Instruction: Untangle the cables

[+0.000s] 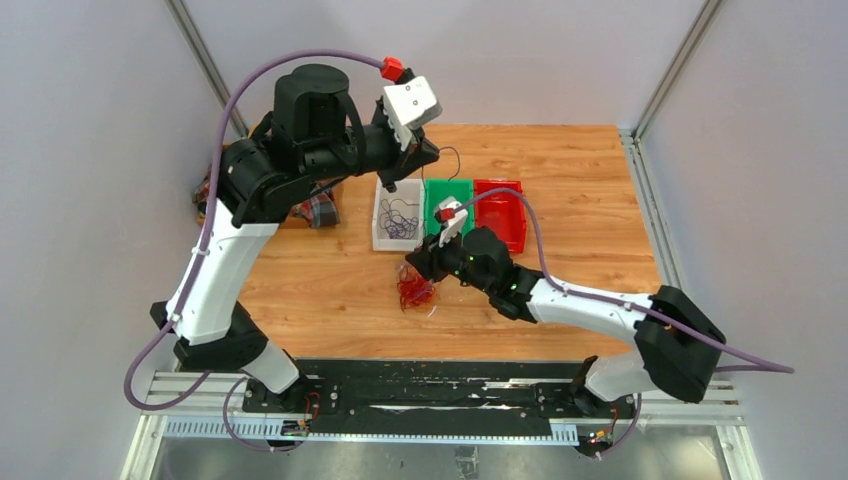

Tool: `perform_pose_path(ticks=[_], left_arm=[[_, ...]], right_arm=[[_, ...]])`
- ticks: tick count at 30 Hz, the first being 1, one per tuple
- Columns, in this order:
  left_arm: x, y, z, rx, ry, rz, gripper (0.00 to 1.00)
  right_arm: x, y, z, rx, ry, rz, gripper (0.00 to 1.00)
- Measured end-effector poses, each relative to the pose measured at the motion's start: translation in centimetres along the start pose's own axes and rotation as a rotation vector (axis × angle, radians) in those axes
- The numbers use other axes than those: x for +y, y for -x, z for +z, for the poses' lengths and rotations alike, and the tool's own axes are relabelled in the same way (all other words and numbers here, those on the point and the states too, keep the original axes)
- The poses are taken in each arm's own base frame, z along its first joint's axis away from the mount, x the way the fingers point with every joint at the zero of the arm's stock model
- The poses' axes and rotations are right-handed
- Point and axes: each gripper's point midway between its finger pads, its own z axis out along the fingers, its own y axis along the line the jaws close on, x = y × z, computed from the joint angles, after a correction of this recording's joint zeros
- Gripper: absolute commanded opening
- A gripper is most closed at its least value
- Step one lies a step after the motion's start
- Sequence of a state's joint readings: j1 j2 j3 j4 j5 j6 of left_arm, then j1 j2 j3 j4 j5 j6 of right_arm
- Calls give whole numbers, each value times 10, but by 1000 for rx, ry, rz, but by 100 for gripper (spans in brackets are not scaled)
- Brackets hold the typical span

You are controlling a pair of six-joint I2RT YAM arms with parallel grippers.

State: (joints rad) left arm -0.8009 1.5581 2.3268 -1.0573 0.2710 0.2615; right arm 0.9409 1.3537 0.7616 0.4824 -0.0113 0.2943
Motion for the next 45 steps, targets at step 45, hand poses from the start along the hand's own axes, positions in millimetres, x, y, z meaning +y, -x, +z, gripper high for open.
perform_pose_path(ticks=[45], left_arm=[[140, 192, -116, -513, 1003, 734, 1]], right_arm=[[-10, -123, -42, 171, -54, 239, 55]])
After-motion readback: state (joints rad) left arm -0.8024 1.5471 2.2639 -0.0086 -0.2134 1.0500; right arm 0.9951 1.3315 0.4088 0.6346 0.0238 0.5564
